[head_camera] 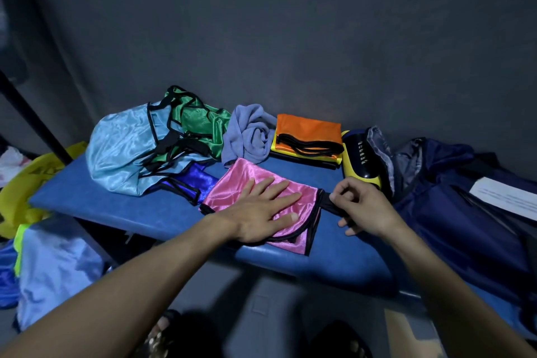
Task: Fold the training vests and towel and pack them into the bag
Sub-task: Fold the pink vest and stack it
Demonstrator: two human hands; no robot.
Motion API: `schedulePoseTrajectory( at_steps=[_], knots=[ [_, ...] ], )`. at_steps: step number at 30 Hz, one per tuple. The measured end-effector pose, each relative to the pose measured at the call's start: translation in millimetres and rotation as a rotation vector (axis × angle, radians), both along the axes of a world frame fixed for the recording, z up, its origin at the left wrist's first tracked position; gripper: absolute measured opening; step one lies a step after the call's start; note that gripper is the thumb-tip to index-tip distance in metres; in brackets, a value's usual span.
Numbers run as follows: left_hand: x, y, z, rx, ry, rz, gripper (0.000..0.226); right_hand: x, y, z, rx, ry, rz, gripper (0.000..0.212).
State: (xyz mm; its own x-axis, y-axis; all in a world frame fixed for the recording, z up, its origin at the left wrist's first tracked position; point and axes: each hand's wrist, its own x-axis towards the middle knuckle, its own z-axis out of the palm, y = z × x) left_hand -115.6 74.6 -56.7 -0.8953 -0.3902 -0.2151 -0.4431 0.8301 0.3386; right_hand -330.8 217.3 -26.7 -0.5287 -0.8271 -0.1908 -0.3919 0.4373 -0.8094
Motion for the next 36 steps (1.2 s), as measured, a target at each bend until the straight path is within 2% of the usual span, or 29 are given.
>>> schedulePoseTrajectory(
  at_steps=[6, 11, 14, 17, 22, 26, 28, 31, 33, 35, 36],
  knots=[
    [-1.8, 6.7, 12.8, 0.045, 0.014, 0.023, 0.061, 5.0, -2.2, -4.5, -0.017, -0.046, 0.027, 0.021],
    [-11.4, 12.8, 14.0, -0.021, 0.084, 0.07, 0.058, 4.7, -1.3, -2.5, -0.031, -0.014, 0.071, 0.022],
    [-14.8, 16.8, 11.3, -0.03, 0.065, 0.071, 0.058, 6.3, -2.1, -5.0, 0.009, 0.009, 0.099, 0.022],
    [-15.7, 19.9, 4.4, -0.051, -0.015, 0.058, 0.06, 4.4, -1.8, -2.5, 0.047, -0.041, 0.042, 0.022],
    [-16.4, 18.5, -1.4, -0.095, -0.054, 0.046, 0.061, -5.7, 9.9, 5.1, 0.134, -0.136, -0.042, 0.039],
    [-19.6, 15.6, 0.1, -0.073, -0.076, 0.047, 0.061, 1.1, 9.0, 0.2, 0.117, -0.119, -0.112, 0.037],
    [-23.9, 14.1, 6.7, -0.054, -0.007, 0.073, 0.057, 3.5, 10.0, 0.1, 0.122, -0.065, -0.116, 0.033],
    [-37.3, 21.1, 17.9, -0.16, 0.216, 0.119, 0.039, 3.8, 9.9, 6.9, 0.175, 0.073, -0.075, 0.032],
    [-52.8, 28.7, 22.4, -0.184, 0.311, 0.179, 0.035, 5.5, 8.8, 15.2, 0.293, 0.312, -0.017, 0.035],
    [-67.2, 35.0, 25.2, -0.148, 0.326, 0.265, 0.039, 9.8, 4.3, 24.5, 0.432, 0.672, 0.054, 0.037],
    [-72.5, 37.5, 25.6, -0.154, 0.314, 0.296, 0.04, 12.9, -0.8, 27.6, 0.433, 0.773, 0.088, 0.038]
  ],
)
